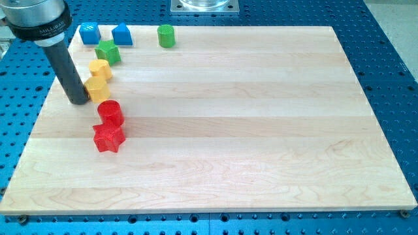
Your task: Place your arm at the center left of the board
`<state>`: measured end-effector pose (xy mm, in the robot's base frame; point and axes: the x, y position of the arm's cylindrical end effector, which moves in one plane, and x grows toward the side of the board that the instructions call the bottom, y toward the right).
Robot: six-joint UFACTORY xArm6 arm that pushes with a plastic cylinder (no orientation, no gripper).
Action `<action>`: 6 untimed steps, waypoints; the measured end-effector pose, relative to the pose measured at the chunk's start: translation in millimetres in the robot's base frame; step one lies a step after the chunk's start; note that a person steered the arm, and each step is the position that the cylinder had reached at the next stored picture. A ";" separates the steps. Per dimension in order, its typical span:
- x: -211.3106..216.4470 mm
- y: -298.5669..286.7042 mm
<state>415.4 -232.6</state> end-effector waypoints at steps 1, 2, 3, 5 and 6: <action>0.0 41.5; 1.1 79.7; 16.8 -39.2; -8.9 -67.8; -13.9 -67.8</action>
